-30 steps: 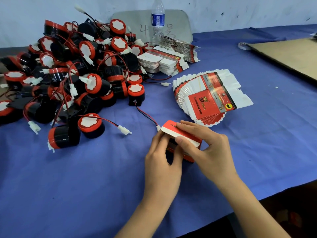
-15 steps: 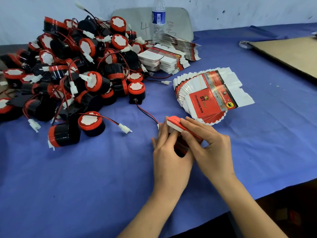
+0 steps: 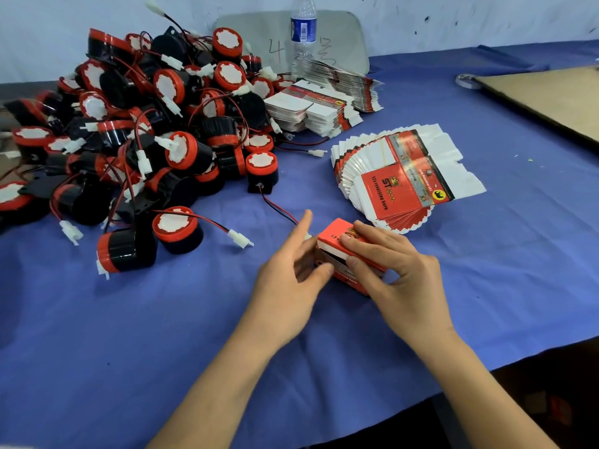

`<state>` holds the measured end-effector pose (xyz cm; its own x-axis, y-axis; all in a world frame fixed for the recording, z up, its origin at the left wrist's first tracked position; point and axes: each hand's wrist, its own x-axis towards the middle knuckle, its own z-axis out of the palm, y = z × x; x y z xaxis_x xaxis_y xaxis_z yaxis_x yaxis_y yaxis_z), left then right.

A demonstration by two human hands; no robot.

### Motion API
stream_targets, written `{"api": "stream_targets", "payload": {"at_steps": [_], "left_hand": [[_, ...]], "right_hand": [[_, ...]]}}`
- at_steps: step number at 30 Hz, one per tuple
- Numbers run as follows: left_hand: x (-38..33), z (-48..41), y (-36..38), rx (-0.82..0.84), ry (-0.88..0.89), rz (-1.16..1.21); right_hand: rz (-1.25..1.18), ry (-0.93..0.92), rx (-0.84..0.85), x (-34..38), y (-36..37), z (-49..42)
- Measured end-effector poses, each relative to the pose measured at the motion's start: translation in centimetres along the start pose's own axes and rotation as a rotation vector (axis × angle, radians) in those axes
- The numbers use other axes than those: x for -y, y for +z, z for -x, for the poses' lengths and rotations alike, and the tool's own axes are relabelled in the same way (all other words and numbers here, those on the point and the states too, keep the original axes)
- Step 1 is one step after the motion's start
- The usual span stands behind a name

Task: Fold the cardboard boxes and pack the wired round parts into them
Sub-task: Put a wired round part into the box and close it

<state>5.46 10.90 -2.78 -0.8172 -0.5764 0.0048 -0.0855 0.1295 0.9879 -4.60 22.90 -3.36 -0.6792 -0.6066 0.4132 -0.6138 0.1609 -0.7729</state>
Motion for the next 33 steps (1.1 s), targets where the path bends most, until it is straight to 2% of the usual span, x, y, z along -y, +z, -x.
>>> {"api": "stream_targets", "payload": {"at_steps": [3, 6, 12, 23, 27, 33], "left_hand": [[-0.3, -0.8, -0.2, -0.065, 0.113, -0.093], [-0.1, -1.2, -0.1, -0.103, 0.139, -0.067], [0.9, -1.5, -0.5, -0.129, 0.337, -0.22], [1.4, -1.7, -1.1, -0.081, 0.474, -0.381], [1.7, -2.0, -1.1, -0.105, 0.497, -0.378], [2.0, -2.0, -0.8, -0.121, 0.509, -0.331]], "right_hand": [[0.034, -0.043, 0.003, -0.3, 0.1, 0.0], [0.07, -0.088, 0.008, -0.7, 0.1, 0.0], [0.068, -0.132, 0.154, -1.5, -0.8, 0.2], [0.108, -0.211, 0.356, -1.9, -2.2, 0.0], [-0.018, -0.119, 0.488, -1.7, -3.0, -0.6], [-0.185, -0.015, 0.517, -1.7, -3.8, -0.9]]}}
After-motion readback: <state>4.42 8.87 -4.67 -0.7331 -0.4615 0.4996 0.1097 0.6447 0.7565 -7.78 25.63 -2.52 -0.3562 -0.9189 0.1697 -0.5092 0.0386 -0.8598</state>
